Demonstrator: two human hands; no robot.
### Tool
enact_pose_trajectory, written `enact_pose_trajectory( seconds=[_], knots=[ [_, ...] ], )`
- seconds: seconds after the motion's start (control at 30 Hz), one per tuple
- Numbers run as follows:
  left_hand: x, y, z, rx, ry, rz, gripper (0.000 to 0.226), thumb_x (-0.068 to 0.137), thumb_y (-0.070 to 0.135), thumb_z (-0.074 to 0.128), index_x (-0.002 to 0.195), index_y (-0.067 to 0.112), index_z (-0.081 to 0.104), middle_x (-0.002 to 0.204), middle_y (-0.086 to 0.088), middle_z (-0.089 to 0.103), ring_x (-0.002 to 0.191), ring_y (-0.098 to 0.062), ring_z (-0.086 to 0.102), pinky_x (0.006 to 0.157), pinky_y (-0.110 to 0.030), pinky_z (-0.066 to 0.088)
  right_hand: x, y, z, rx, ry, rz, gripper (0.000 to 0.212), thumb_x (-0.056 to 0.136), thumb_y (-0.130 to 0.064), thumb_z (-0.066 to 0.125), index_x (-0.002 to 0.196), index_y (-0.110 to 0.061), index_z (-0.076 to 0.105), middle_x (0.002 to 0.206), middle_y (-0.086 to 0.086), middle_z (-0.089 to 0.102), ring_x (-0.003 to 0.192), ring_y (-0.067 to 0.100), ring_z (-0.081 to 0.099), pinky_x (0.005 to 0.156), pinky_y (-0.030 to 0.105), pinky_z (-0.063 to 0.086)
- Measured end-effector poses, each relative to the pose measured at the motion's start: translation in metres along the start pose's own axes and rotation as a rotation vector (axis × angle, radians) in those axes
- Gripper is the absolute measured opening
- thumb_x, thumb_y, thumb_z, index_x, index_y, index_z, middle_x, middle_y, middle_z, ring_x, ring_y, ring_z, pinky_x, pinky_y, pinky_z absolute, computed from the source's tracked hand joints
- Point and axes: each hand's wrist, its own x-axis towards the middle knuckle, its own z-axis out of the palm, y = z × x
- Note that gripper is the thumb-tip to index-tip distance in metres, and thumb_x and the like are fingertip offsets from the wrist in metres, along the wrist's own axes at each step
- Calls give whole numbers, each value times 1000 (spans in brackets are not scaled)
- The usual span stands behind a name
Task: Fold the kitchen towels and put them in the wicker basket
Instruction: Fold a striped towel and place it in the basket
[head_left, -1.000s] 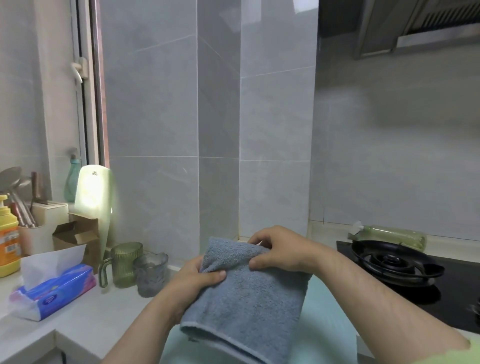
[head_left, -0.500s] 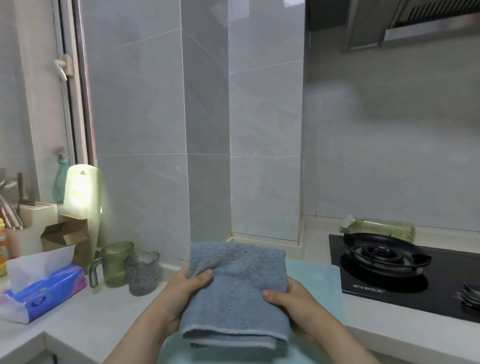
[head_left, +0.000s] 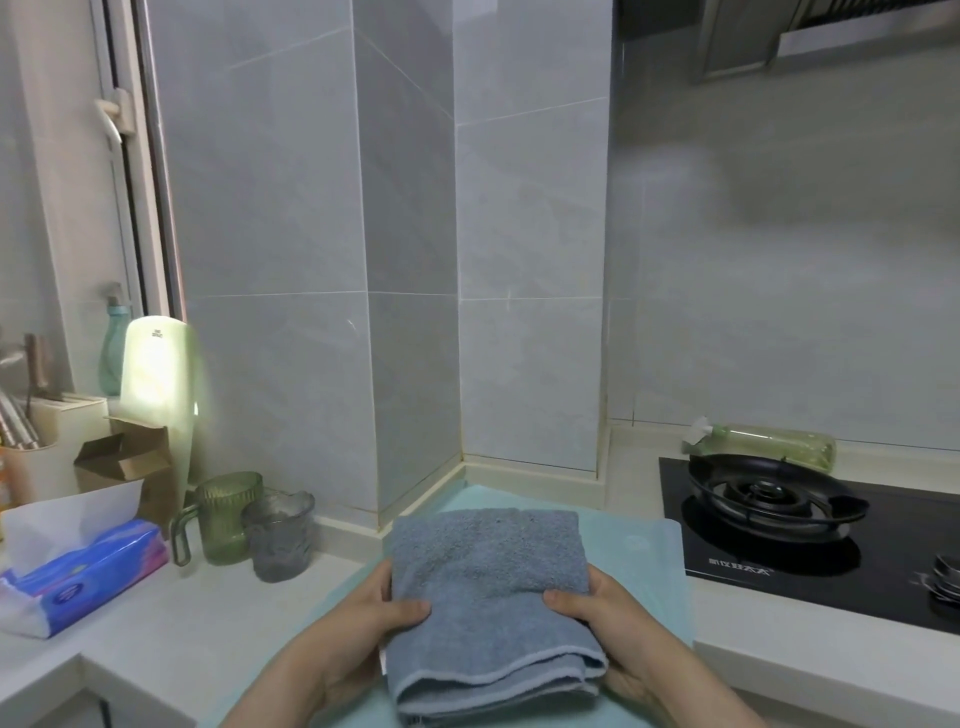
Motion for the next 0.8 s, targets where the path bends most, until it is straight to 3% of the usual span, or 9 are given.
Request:
enact_pose_trajectory(
  seconds=[0.1,0.17,0.23,0.37,0.53,0.63,0.7,0.77,0.8],
  knots=[
    [0,-7,0,-18,-17,-14,91,54,-5,85,135,10,45,125,-27,62,114,-45,60,92,-51,53,2,5,-3,-16,25,2,38,86,12,59,122,1,58,111,27,69,100,43,66,82,45,56],
    [0,-12,-2,-30,-12,-8,87,57,-11,83,134,6,47,124,-28,62,113,-47,60,94,-54,51,3,7,-4,-31,5,2,40,86,12,59,124,0,57,114,25,68,106,43,65,90,48,54],
    [3,-15,-6,-65,51,9,70,67,-20,72,130,3,52,119,-29,64,107,-48,63,86,-53,56,3,7,-4,-41,-26,-7,44,86,15,58,126,-2,55,117,24,68,110,42,64,98,52,50],
    [4,-16,-6,-101,122,26,47,75,-23,56,119,-7,60,108,-35,66,90,-45,67,72,-46,61,5,8,-8,-36,-65,4,49,83,23,51,125,-2,58,117,28,66,112,48,60,99,55,47],
    [2,-9,-2,-28,94,-25,44,80,-28,43,114,-8,64,104,-39,65,93,-48,67,76,-48,60,6,8,-13,-43,-87,53,54,78,31,39,120,6,61,111,37,64,104,50,63,98,59,47],
    [0,-11,0,447,208,15,37,82,-26,48,91,1,71,78,-16,74,98,-36,69,85,-42,58,-4,2,-14,-251,-68,38,54,77,29,40,115,2,66,105,27,71,100,41,68,90,48,55],
    [-3,-9,3,705,228,94,44,81,-20,56,76,20,71,61,12,71,91,-8,71,81,-24,57,-10,-1,-16,-478,-30,-9,46,78,22,51,108,-6,71,98,13,76,95,26,72,84,37,57],
    [-8,-9,4,831,230,164,54,79,-13,62,70,39,71,62,30,67,75,15,64,68,-7,50,-14,-4,-19,-668,8,-68,37,77,13,63,99,-15,74,91,1,77,90,13,72,80,29,58],
    [-9,-8,3,864,236,210,53,76,-9,67,73,43,74,71,29,70,76,13,64,68,-8,50,-15,-5,-20,-722,23,-102,35,76,9,67,96,-18,74,89,-3,77,87,9,71,77,26,57]
  ],
)
